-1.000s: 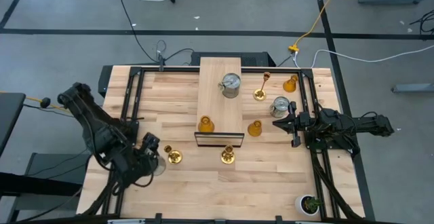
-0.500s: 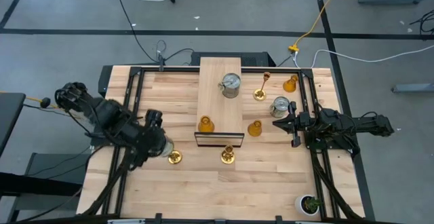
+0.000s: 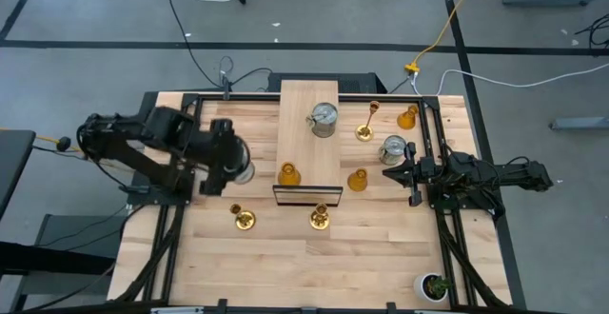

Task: Pick & Place candle stick holders
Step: Put the bottom scented candle can aligned with the other scented candle can on the shelf

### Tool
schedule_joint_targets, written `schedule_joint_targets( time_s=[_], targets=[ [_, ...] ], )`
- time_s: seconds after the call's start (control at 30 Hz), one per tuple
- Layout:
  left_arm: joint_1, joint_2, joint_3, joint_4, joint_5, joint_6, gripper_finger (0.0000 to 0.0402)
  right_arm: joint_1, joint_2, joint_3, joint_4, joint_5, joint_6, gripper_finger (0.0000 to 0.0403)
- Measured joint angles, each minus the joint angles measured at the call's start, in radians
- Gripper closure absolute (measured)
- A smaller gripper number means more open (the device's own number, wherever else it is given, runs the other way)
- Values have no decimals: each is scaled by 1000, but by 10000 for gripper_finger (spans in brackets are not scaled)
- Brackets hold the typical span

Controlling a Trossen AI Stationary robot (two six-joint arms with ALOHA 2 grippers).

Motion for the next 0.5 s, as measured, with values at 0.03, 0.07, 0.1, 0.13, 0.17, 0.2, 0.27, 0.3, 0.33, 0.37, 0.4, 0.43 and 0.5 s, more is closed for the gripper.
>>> schedule_joint_targets(
  time_s=[0.03,0.07,0.1,0.13,0.17,0.2,0.27,0.3,0.33,0.37,0.4,0.43,0.5],
  targets=[
    [26,0,0,1,-2,9,29,0,0,0,0,0,0,376],
    [52,0,0,4,-6,14,29,0,0,0,0,0,0,376],
    [80,0,0,9,-9,22,29,0,0,0,0,0,0,376],
    [107,0,0,16,-10,36,29,0,0,0,0,0,0,376],
    [133,0,0,29,-10,43,29,0,0,0,0,0,0,376],
    [159,0,0,51,-10,58,29,0,0,0,0,0,0,376],
    [203,0,0,105,-10,86,29,0,0,0,0,0,0,376],
    [224,0,0,130,-9,100,29,0,0,0,0,0,0,376],
    [244,0,0,151,-9,118,29,0,0,0,0,0,0,376],
    [262,0,0,171,-5,133,29,0,0,0,0,0,0,376],
    [282,0,0,188,4,144,29,0,0,0,0,0,0,376],
    [301,4,0,207,15,157,29,0,0,0,0,0,0,376],
    [336,15,0,247,32,169,29,0,0,0,0,0,0,376]
  ],
)
